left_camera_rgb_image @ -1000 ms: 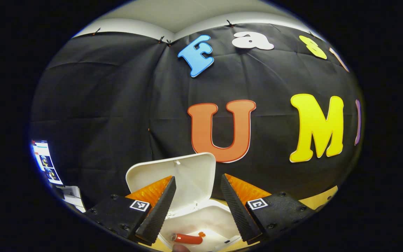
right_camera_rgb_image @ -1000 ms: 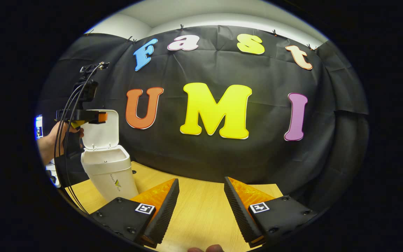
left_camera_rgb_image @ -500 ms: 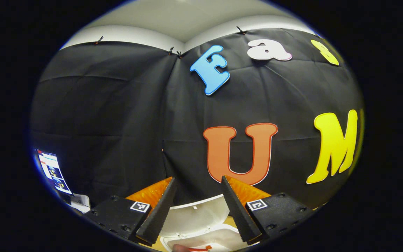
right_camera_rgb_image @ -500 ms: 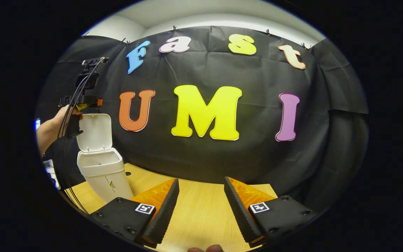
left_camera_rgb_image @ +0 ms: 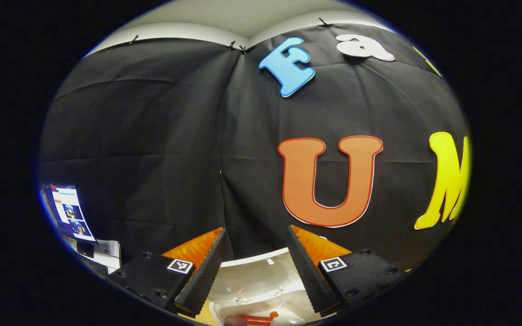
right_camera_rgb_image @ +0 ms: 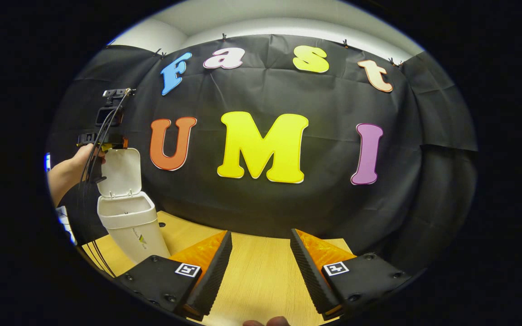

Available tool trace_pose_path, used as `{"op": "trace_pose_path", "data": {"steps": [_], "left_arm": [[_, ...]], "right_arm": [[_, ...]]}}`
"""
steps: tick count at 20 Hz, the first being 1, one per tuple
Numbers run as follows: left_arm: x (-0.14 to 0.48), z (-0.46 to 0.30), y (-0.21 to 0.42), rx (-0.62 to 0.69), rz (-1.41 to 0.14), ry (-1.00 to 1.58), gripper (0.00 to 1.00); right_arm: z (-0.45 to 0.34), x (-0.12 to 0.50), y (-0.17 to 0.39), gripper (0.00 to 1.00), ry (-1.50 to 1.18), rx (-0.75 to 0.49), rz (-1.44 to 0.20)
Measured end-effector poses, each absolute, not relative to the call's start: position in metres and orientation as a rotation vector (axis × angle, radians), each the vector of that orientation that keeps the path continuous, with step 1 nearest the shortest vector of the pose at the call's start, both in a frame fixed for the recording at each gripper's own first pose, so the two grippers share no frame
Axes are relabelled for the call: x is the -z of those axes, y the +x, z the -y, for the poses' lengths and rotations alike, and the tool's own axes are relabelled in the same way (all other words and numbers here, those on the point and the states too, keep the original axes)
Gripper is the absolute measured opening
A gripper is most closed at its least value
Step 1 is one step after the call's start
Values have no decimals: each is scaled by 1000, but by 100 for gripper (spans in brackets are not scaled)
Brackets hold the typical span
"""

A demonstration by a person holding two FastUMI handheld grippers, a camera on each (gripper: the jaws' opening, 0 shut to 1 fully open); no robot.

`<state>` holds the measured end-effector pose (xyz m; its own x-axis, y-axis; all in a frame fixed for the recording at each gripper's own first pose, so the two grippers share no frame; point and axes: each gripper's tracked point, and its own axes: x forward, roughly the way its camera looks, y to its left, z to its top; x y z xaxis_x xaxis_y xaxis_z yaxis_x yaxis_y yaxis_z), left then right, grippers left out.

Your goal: Press the lid of the desktop garbage bin to open it, pick up the crumpled paper on the desktop and throw it into the bin, then pick up the pop can on the desktop and drop it into the bin, and finally close the garbage bin lid.

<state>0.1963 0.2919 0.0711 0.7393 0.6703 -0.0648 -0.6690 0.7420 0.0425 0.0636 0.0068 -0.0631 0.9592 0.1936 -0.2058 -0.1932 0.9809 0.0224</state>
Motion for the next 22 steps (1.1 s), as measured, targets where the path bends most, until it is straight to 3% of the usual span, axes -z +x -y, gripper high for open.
{"op": "trace_pose_path", "data": {"steps": [13,22], "left_arm": [[-21,-201,146,-717,-127,-44,85],[62,-164,131,-682,-240,-63,86]], "right_arm": [[-24,59,68,83,-11,-300,-159],[4,76,73,83,-36,-289,-213]]}}
